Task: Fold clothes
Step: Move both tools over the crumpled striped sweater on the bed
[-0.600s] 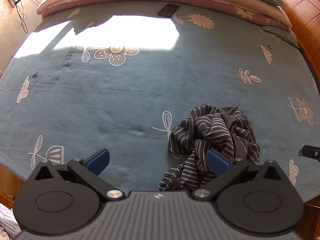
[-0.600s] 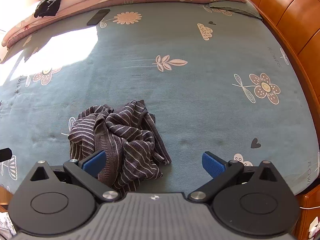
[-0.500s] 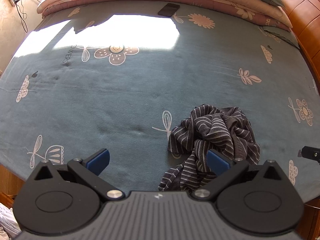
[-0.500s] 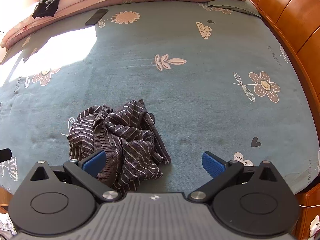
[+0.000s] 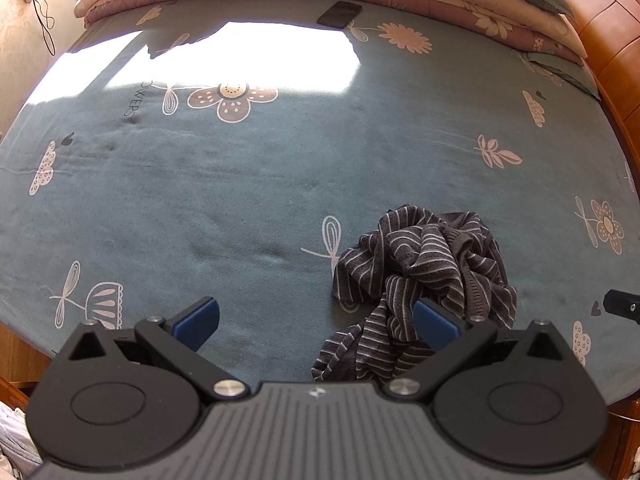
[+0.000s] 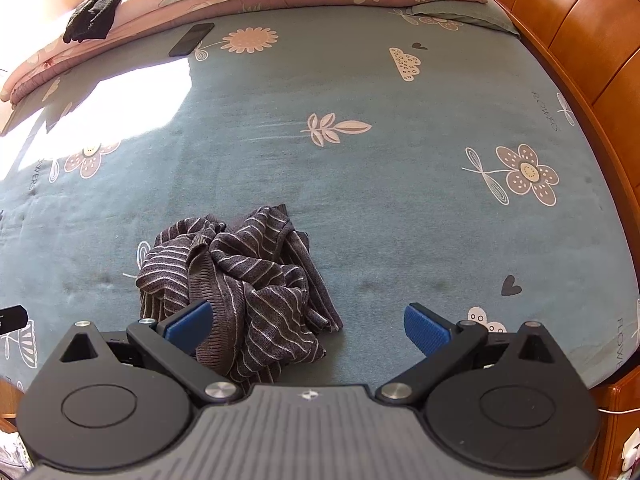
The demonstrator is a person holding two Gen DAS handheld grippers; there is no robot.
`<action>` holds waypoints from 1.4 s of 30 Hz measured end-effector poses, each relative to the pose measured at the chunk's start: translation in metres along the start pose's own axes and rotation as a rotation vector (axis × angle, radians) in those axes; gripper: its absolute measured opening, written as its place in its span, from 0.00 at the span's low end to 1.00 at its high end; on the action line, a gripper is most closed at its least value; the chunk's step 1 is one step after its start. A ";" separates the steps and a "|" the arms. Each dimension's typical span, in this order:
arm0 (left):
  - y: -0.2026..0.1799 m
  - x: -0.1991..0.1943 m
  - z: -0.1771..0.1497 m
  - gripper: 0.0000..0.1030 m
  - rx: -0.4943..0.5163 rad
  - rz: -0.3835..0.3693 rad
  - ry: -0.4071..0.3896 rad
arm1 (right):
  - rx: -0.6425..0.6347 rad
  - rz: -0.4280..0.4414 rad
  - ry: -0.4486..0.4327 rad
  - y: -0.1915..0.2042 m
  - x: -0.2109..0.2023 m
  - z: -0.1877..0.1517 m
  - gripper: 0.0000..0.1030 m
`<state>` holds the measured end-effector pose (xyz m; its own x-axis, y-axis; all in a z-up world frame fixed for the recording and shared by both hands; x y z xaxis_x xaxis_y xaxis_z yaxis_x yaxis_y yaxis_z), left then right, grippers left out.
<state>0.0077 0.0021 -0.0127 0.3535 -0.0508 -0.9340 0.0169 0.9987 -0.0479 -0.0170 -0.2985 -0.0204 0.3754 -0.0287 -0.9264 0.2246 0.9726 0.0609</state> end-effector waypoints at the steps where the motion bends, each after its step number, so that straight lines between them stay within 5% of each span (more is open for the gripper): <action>1: 0.000 0.000 0.000 1.00 0.001 -0.001 -0.001 | 0.000 -0.002 0.001 -0.001 0.000 0.000 1.00; 24: 0.008 0.002 0.004 1.00 0.032 -0.017 -0.036 | 0.004 -0.054 -0.039 0.005 -0.010 -0.003 1.00; 42: -0.027 0.010 0.030 1.00 0.018 0.011 -0.051 | 0.007 -0.055 -0.113 -0.043 -0.012 0.027 1.00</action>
<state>0.0387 -0.0258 -0.0099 0.4010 -0.0400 -0.9152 0.0291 0.9991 -0.0309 -0.0069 -0.3466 -0.0016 0.4615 -0.1083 -0.8805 0.2533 0.9673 0.0138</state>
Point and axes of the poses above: each gripper's, at about its wrist camera, not at the fingertips, and x roughly the way its jaws point, y to its left, z to its top, the point moved 1 cm from there along x, roughly the way its jaws point, and after that the axes turned 2 degrees about x, right-handed, at the moved point
